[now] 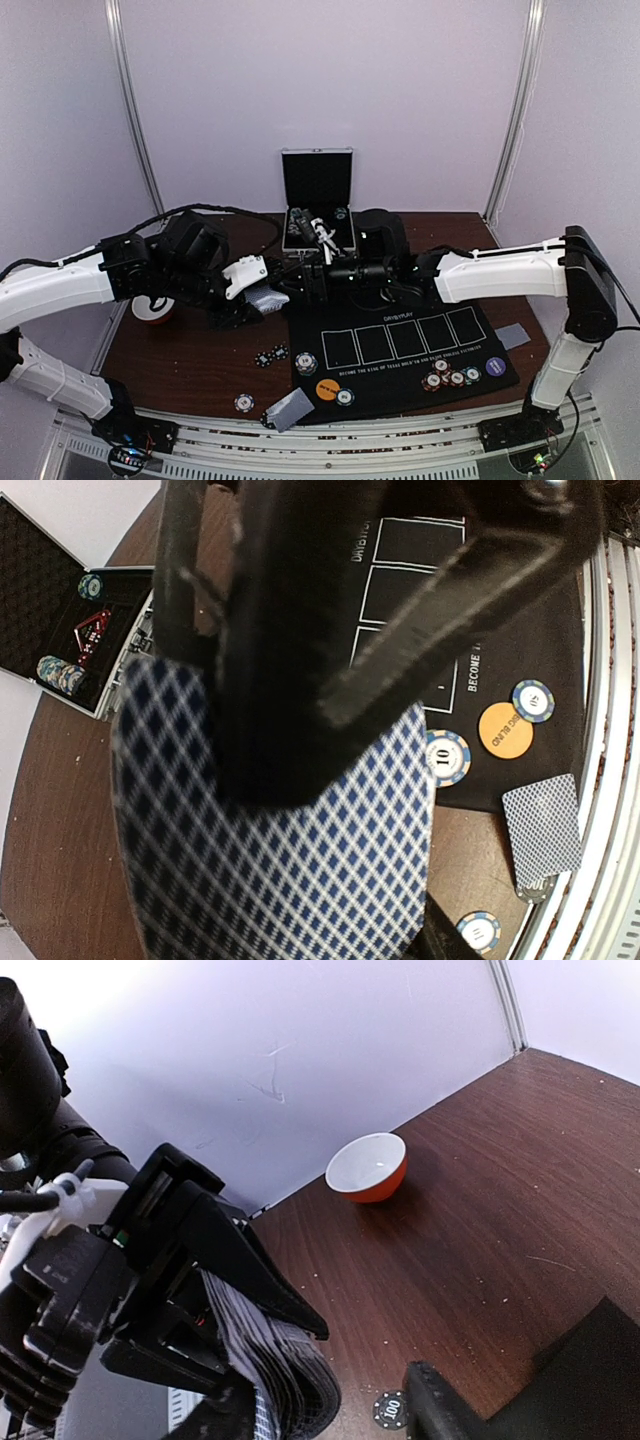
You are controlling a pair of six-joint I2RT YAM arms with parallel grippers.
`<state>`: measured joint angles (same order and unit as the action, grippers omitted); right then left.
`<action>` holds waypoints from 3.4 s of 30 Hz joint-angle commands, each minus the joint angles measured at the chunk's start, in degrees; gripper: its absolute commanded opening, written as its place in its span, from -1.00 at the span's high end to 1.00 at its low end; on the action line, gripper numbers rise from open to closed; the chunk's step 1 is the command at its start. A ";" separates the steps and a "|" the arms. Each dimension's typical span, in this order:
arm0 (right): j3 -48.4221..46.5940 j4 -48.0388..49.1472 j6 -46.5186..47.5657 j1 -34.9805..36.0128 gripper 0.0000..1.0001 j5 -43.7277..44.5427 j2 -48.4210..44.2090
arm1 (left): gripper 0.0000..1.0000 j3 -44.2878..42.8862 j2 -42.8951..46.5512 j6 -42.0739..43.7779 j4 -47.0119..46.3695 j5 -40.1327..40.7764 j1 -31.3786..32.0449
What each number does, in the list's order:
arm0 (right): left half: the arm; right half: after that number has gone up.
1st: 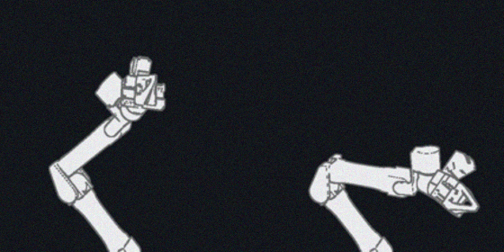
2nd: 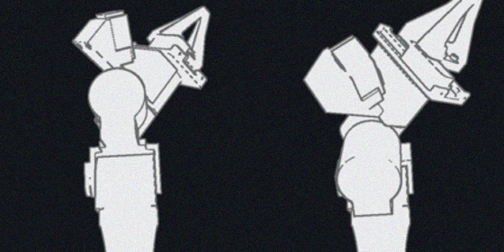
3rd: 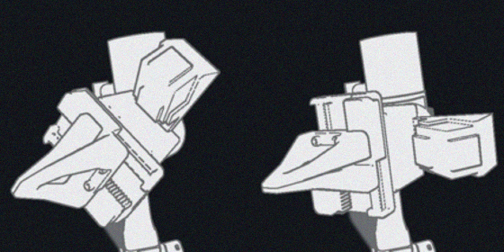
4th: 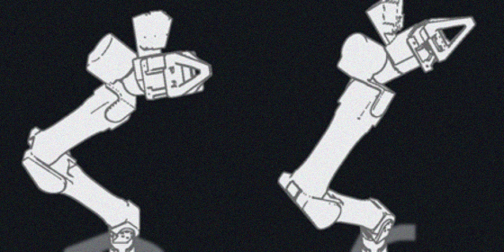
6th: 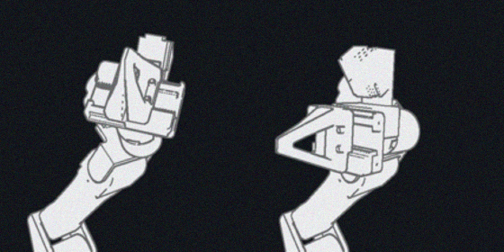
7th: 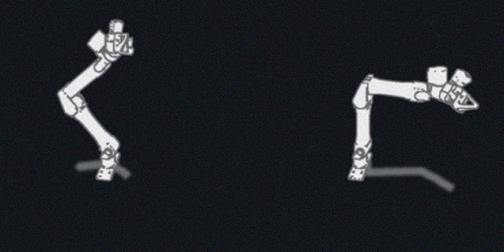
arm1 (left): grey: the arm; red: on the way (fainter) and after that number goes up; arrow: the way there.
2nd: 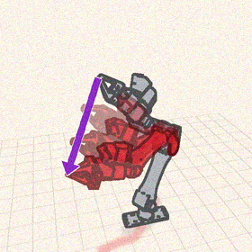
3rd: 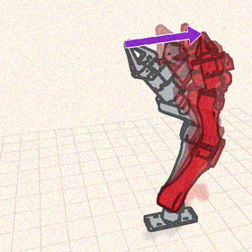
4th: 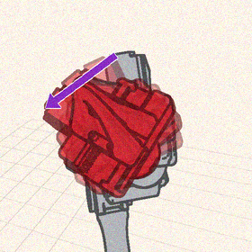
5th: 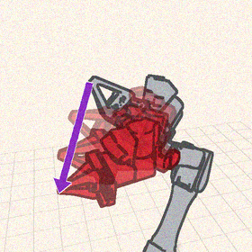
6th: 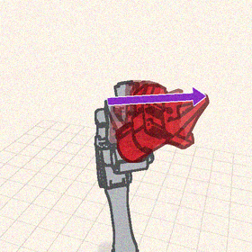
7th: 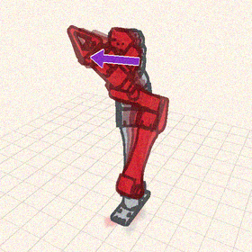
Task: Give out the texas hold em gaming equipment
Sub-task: Pick up the poker card from the face-down deck piles, then distribute the poker card in the big blind area.
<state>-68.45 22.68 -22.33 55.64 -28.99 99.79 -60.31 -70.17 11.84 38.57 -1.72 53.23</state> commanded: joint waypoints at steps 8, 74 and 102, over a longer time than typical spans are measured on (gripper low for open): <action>-2.22 -6.22 3.76 0.02 0.67 0.71 -2.51 | 0.10 -0.87 0.73 -0.35 -2.93 -0.40 -0.32; -9.19 -43.55 -9.86 14.48 1.00 1.14 11.96 | 0.08 -1.06 -1.15 -7.40 -0.25 7.59 -2.78; -12.90 -52.29 -2.88 8.30 -0.04 14.58 -5.58 | 0.08 -0.95 -0.59 -6.01 -0.25 4.28 -3.13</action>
<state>-82.26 -32.64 -27.03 67.72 -17.65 105.58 -60.42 -71.31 4.62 39.31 4.89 50.54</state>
